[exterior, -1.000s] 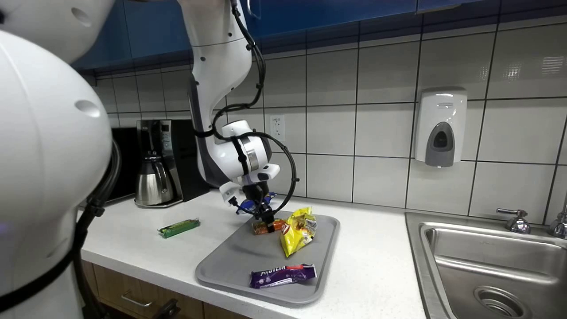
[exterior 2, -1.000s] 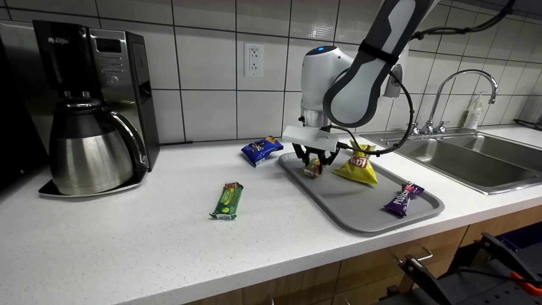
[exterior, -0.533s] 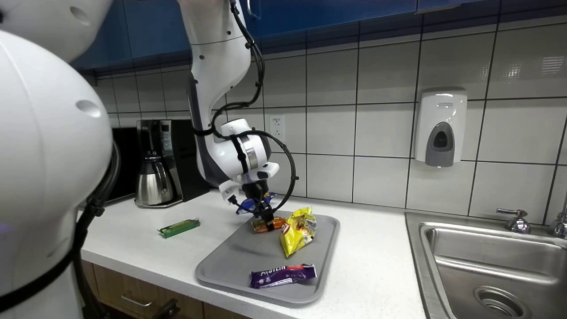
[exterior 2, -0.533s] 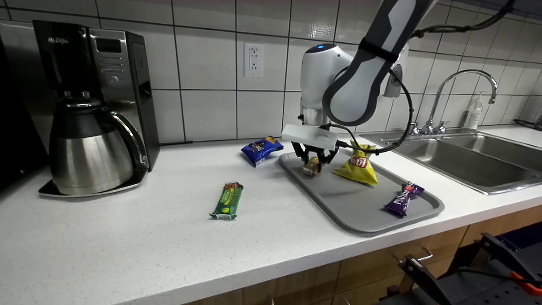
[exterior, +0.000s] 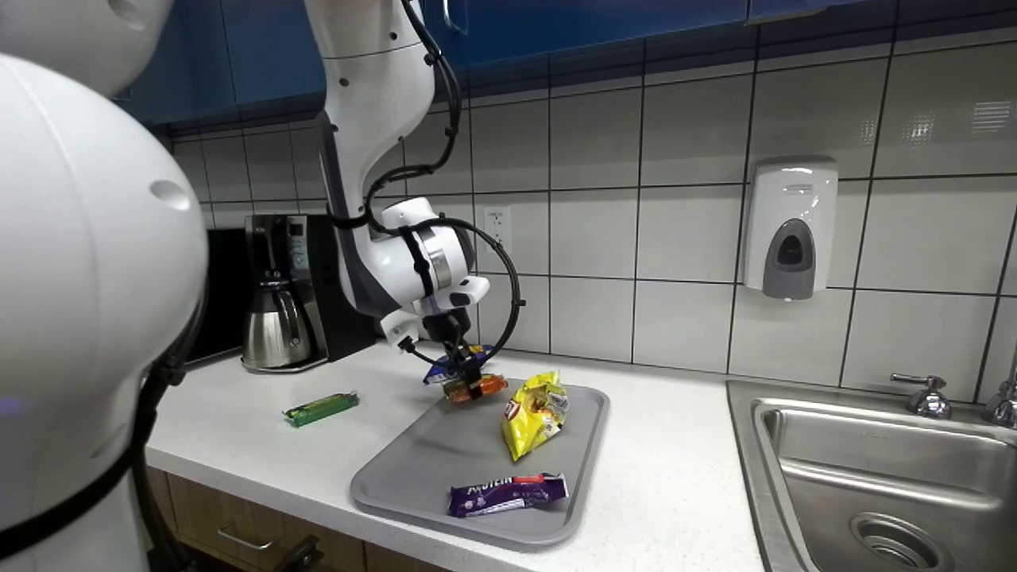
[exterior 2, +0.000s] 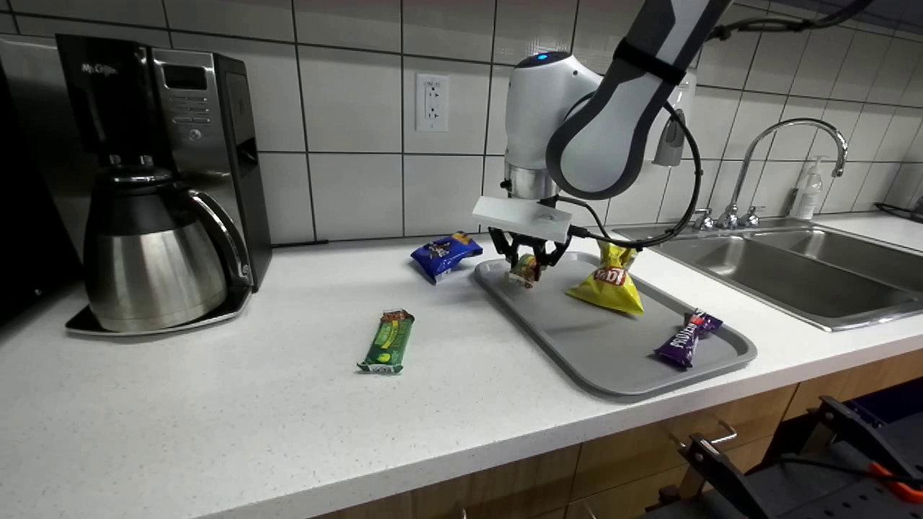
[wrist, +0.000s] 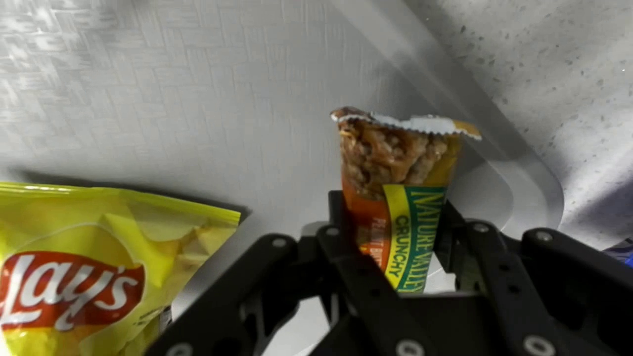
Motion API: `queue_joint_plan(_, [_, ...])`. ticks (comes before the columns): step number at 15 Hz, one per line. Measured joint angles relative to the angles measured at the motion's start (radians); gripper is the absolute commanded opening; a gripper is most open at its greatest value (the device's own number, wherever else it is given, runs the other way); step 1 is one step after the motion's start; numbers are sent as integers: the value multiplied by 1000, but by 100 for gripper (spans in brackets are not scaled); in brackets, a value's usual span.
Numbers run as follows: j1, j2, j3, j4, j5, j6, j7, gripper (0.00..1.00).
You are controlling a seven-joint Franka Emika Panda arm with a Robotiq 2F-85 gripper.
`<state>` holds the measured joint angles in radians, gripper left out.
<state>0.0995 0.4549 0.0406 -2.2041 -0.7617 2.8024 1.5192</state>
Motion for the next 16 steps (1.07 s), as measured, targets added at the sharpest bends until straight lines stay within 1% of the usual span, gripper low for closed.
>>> queue_joint_plan(6, [44, -68, 7, -56, 0, 0, 0, 17])
queue_joint_plan(11, [76, -118, 27, -97, 0, -1, 0, 17])
queue_joint_plan(16, [98, -145, 44, -125, 1, -3, 0, 17])
